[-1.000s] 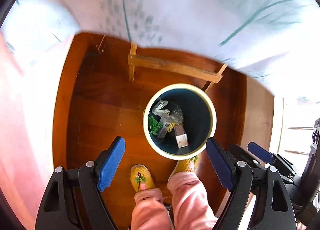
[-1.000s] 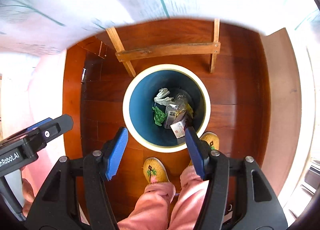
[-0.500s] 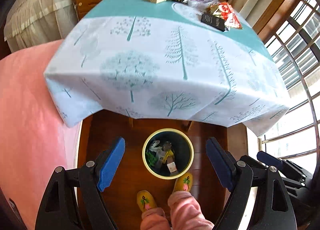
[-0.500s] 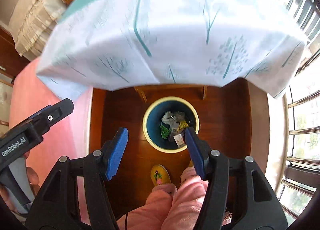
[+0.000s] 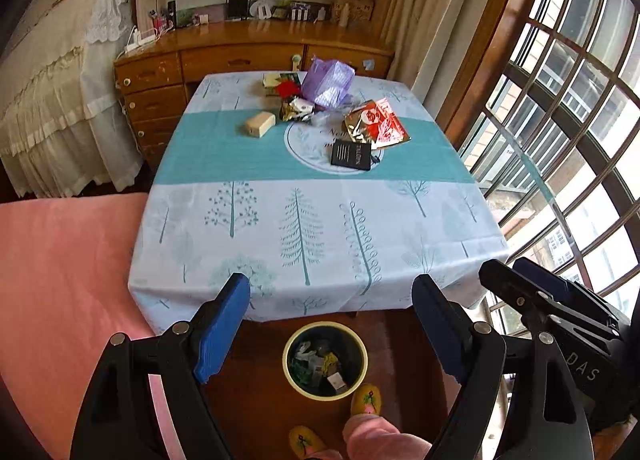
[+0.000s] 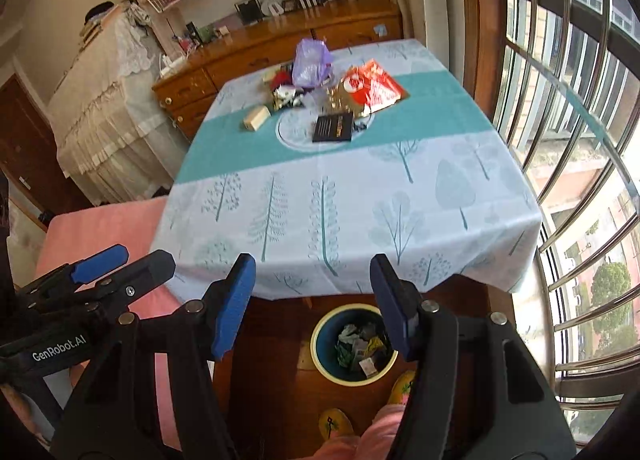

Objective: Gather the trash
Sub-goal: 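Raise both tools from the bin back toward the table, then grasp the black TALOPN card with the left gripper while the right grasps the red snack bag, then carry the card and snack bag in both grippers over the bin, then open both grippers to drop the card and snack bag into the bin, then raise both tools from the bin back toward the table, then grasp the beige block with the left gripper while the right grasps the purple bag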

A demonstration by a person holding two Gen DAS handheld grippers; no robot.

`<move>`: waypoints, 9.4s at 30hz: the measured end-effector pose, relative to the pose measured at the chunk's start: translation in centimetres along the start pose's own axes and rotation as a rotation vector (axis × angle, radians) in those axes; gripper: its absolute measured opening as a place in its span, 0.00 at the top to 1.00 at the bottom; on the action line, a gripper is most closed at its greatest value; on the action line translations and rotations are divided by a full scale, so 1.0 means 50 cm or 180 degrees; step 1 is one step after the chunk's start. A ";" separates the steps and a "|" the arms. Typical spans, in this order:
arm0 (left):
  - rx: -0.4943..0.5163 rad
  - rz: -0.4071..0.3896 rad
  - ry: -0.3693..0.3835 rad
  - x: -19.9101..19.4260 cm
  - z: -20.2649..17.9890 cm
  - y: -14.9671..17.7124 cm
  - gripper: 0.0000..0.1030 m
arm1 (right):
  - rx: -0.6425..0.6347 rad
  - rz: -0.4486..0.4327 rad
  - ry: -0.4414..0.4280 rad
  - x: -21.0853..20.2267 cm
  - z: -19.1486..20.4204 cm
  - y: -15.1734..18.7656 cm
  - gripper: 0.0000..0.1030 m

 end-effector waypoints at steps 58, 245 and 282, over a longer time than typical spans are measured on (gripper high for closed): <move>-0.0246 0.1348 0.0204 0.831 -0.014 -0.391 0.18 | -0.0891 0.1086 -0.0775 0.831 -0.280 -0.643 0.32; 0.0317 -0.0244 0.0150 -0.137 0.060 -0.154 0.17 | -0.0239 -0.0681 0.0242 -0.136 0.082 -0.143 0.45; -0.0405 0.1332 -0.0765 0.778 0.369 -0.493 0.17 | -0.0287 0.0674 -0.0596 0.870 0.118 -0.776 0.26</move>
Point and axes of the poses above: each gripper's, at about its wrist camera, not at the fingertips, and x roughly the way its jaws point, z to its left, y to its underside, the point moved 8 cm from there along x, roughly the way its jaws point, and after that the axes turned 8 degrees about x, right-handed, at the moved point
